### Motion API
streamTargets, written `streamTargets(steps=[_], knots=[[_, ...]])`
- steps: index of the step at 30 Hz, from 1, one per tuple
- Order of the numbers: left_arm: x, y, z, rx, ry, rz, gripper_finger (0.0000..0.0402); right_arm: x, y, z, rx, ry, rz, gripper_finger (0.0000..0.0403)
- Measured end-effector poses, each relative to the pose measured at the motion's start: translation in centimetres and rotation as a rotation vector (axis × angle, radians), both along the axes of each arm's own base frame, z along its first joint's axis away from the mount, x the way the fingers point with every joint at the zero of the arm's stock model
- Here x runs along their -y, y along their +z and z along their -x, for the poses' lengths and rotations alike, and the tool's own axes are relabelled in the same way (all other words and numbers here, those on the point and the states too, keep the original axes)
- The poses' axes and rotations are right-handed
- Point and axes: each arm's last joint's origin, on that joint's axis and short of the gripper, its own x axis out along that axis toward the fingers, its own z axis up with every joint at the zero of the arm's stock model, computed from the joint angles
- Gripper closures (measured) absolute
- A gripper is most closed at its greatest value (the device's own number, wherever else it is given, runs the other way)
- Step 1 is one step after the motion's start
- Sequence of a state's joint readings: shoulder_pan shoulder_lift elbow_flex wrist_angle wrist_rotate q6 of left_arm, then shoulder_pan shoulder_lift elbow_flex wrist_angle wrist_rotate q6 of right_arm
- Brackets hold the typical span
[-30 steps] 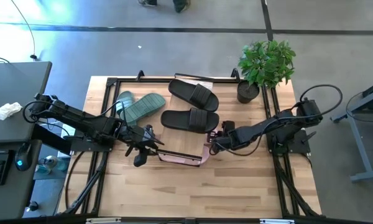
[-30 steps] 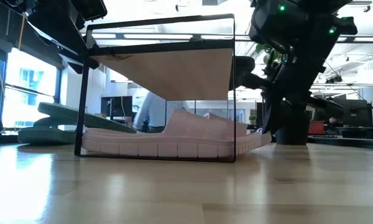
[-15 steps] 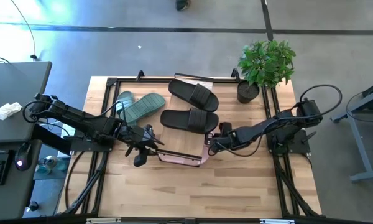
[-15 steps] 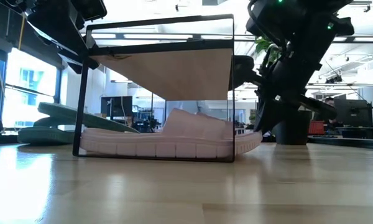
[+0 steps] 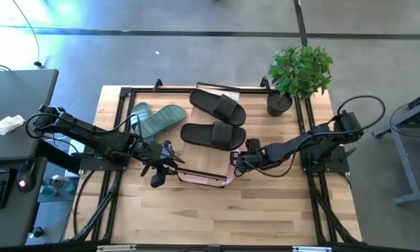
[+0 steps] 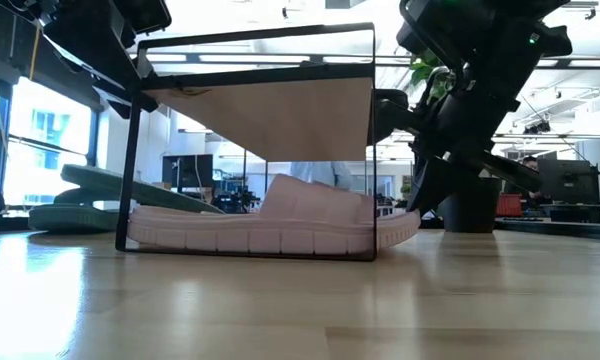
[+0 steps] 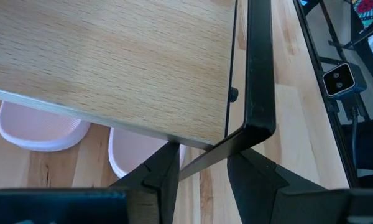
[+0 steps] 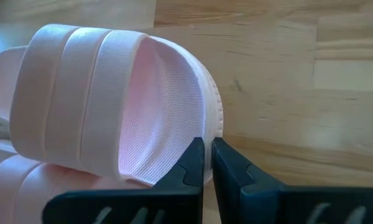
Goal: Pick and place slides into the shelf
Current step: Put the pink slide under the shelf
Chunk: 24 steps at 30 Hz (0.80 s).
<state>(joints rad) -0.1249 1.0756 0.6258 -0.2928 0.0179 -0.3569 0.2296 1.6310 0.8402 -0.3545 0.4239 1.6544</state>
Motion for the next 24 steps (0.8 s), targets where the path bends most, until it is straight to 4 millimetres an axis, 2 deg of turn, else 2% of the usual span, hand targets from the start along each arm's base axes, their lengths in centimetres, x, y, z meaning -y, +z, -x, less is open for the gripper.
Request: streamTargets(steps=[24], knots=[[-0.02,-0.06,0.04,-0.006,0.004,-0.002,0.0284,0.20,0.15,-0.31,0.006,0.060,0.056,0.0403]])
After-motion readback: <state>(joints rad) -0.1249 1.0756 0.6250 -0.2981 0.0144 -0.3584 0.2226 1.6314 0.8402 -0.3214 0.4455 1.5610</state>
